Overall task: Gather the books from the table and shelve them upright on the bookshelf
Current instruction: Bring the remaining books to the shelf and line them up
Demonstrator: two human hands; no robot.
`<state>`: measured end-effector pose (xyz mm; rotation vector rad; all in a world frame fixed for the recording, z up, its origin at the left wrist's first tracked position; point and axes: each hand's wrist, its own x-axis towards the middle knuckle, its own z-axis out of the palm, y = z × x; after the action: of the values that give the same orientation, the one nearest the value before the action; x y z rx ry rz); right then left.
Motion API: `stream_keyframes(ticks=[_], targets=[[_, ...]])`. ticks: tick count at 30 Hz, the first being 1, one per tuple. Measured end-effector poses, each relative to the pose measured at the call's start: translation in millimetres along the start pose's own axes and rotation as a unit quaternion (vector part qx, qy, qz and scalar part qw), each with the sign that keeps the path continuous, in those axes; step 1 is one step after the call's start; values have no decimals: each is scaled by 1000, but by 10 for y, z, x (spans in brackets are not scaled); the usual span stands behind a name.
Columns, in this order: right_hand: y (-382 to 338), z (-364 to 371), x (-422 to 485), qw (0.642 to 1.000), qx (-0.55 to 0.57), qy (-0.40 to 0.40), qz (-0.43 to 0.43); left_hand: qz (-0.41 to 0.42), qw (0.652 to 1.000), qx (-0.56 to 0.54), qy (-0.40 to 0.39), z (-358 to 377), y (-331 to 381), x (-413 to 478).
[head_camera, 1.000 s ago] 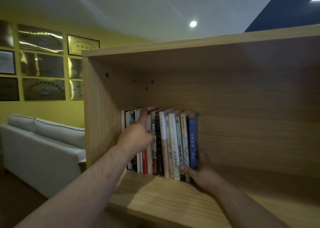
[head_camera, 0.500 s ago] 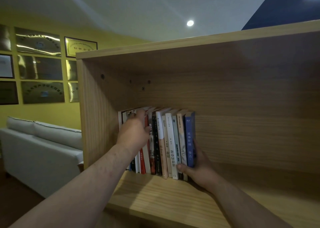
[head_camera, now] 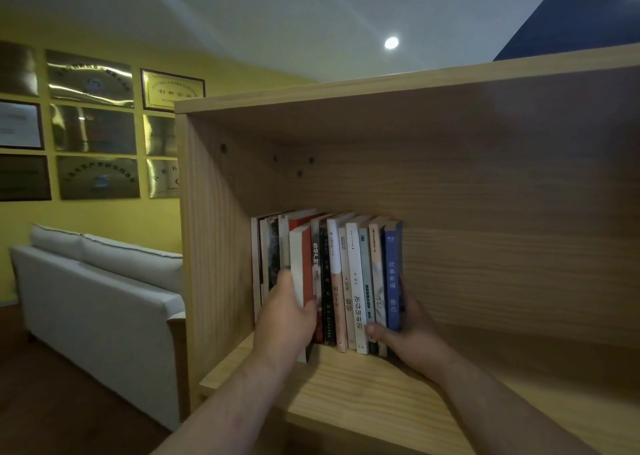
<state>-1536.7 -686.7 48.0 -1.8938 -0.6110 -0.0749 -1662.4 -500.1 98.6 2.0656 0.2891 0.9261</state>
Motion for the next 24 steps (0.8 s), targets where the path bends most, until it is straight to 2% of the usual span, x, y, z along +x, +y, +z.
stream_keyframes(ticks=[6,10,14,18,24], targets=[[-45,5,-39,1000,5,2,10,16,1000,-9,13,34,-89,-201],[-68,4,-55,1000,6,1,13,-34,998,-45,-14,26,-130,-292],[-123,-24,-96,999,14,4,39,-59,996,-62,5,-88,-160,-380],[-146,-38,-118,999,18,8,46,-54,988,-136,42,-375,-280,-515],[-283,-13,-215,997,25,65,18,-41,962,-261,68,-591,-276,-475]])
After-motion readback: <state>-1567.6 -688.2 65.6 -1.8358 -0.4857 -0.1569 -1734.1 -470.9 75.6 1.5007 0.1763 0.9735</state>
